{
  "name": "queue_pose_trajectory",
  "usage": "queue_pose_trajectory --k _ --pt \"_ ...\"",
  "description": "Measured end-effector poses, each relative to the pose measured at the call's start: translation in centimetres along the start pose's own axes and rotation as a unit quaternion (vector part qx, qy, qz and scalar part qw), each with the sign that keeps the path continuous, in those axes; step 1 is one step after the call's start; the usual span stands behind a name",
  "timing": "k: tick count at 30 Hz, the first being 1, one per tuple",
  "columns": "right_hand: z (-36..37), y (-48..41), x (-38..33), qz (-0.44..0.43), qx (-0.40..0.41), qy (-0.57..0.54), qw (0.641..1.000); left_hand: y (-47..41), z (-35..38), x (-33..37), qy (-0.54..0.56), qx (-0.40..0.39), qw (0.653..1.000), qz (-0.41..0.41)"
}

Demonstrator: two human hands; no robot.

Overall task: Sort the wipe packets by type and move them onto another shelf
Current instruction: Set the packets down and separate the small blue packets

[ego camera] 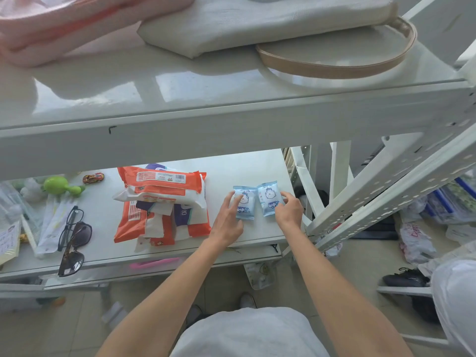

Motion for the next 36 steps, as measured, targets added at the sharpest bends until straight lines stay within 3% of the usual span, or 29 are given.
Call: queue_pose_trajectory --k 4,8,12,16,21,24,27,29,31,33,36 --pt "0.2 0.0 -0.8 -0.004 0.019 0.117 0.993 -0.6 -0.4 0.4 0.035 0.038 0.996 -0.067" --pt "0.9 -0.2 -1.2 0.008 -0.019 0.125 0.992 -1.9 -0.2 0.5 0.052 0.057 0.989 -0.125" --pt "1.0 -0.2 -1.3 0.018 -0.052 0.097 0.994 -2.5 -0.4 0.8 0.037 0.023 0.991 -0.128" --pt "0.6 -0.3 -2.0 0.039 -0.101 0.099 0.989 -2.0 -0.2 1.6 -0.003 -0.059 0.993 -0.106" --pt "0.8 -0.8 -5.7 -0.029 -0.116 0.202 0.972 -0.6 0.6 3.0 -0.127 -0.102 0.976 -0.146" --pt "0.8 -0.3 -8.4 -0.099 -0.08 0.25 0.96 0.1 0.4 4.3 -0.149 -0.087 0.976 -0.13" --pt "0.0 1.5 -8.2 -0.068 -0.023 0.227 0.971 -0.2 -0.8 4.8 -0.173 -0.06 0.974 -0.132" --pt "-0.1 2.8 -7.0 -0.027 -0.062 0.219 0.973 -1.0 -1.5 4.5 -0.201 -0.033 0.974 -0.1" --pt "0.2 3.8 -5.3 -0.005 -0.114 0.241 0.964 -2.3 -1.8 3.8 -0.239 -0.031 0.971 -0.004" --pt "0.6 4.5 -3.8 0.01 -0.142 0.264 0.954 -3.5 -1.7 3.3 -0.266 -0.085 0.957 0.08" --pt "1.2 5.0 -2.7 0.005 -0.132 0.287 0.949 -4.1 -1.3 2.6 -0.281 -0.202 0.935 0.082"
Point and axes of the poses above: each hand's wrist, its own y-axis away from the middle knuckle, its own z-axis out of the palm, x = y × z, the point moved 2 cm from there along -y, towards the middle knuckle, and after that the axes turned 7 degrees about z, right-handed, at the moved point
